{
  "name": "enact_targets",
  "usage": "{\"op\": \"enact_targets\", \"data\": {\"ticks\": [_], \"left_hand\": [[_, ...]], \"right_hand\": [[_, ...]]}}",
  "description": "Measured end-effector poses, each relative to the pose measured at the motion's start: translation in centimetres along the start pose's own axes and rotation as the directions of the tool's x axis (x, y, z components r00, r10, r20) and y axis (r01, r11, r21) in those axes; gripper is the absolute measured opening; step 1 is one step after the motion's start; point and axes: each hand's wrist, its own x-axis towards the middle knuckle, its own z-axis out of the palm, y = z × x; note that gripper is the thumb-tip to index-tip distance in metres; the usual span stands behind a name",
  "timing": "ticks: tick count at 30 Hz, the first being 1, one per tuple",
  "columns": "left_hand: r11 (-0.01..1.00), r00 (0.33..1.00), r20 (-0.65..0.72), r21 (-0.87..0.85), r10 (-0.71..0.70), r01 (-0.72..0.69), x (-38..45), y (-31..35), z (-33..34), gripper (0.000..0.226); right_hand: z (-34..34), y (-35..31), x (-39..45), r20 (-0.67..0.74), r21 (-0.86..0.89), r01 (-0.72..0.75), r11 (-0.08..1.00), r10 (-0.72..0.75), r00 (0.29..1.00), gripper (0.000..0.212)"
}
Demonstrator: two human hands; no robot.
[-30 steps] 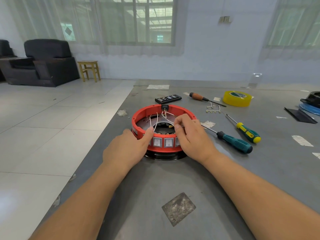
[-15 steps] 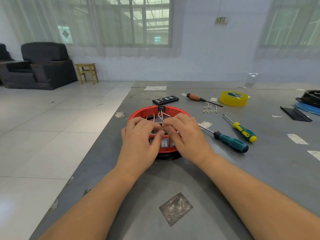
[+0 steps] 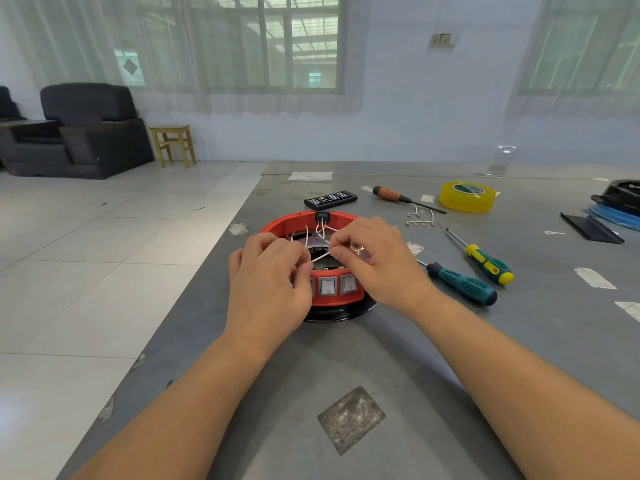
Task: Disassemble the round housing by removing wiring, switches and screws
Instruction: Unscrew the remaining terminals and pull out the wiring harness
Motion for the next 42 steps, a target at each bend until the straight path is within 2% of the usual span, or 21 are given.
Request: {"op": "enact_targets", "data": {"ticks": [3,5,8,11,19,22,27,30,32,34,36,38,42], "left_hand": [[0.983,0.997,0.009,0.164,0.079,-0.079,0.1,0.1,-0.4,0.006],[0.977,0.996,0.016,0.191,0.09,-0.092,0.1,0.1,-0.5,0.004],[0.987,0.997,-0.002,0.143,0.073,-0.072,0.0,0.1,-0.5,0.003],[0.997,0.999,0.001,0.069,0.046,-0.046,0.0,0.3,-0.3,0.018],[0.995,0.995,-0.052,0.057,0.089,-0.086,0.1,-0.1,-0.1,0.008],[0.992,0.992,-0.063,0.073,0.112,-0.107,0.0,-0.1,-0.1,0.008],[0.989,0.992,-0.053,0.099,0.113,-0.107,0.0,0.1,-0.2,0.01],[0.998,0.996,-0.065,-0.002,0.056,-0.056,0.0,0.6,-0.3,0.012],[0.972,0.993,-0.058,-0.217,-0.107,0.092,-0.1,1.1,-0.3,0.011],[0.846,0.95,0.031,-0.446,-0.311,0.292,-0.1,1.6,-0.2,0.011],[0.713,0.909,0.098,-0.588,-0.406,0.382,-0.1,1.9,-0.2,0.011],[0.622,0.885,0.124,-0.668,-0.449,0.409,-0.1,2.1,-0.2,0.008],[0.552,0.877,0.164,-0.721,-0.451,0.419,-0.2,2.2,-0.3,0.004]], "right_hand": [[-0.8,-0.2,0.3,0.041,-0.241,0.16,0.957,-0.155,0.987,0.009],[-1.0,-0.3,0.5,0.057,-0.299,0.194,0.934,-0.185,0.981,0.01],[-1.0,-0.3,0.6,0.04,-0.227,0.146,0.963,-0.141,0.989,0.009],[-0.7,-0.3,0.6,0.031,-0.144,0.113,0.983,-0.11,0.993,0.008],[-0.5,-0.6,0.3,0.016,0.013,0.099,0.995,-0.099,0.995,0.006],[-0.7,-0.6,0.4,0.024,-0.014,0.134,0.991,-0.134,0.991,0.007],[-0.7,-0.5,0.6,0.032,-0.198,0.232,0.952,-0.23,0.973,0.01],[-0.3,-0.7,0.6,-0.022,-0.138,0.136,0.981,-0.141,0.99,0.014],[0.1,-0.7,0.4,-0.076,-0.037,0.022,0.999,-0.024,0.997,0.024],[0.5,-0.8,0.0,-0.126,0.002,-0.021,1.0,0.021,0.992,0.02],[0.9,-1.1,-0.5,-0.132,-0.036,0.013,0.999,-0.018,0.991,0.012],[1.4,-1.5,-0.8,-0.099,-0.081,0.073,0.994,-0.081,0.992,0.013],[2.3,-1.8,-1.0,-0.125,-0.128,0.121,0.984,-0.137,0.983,0.018]]}}
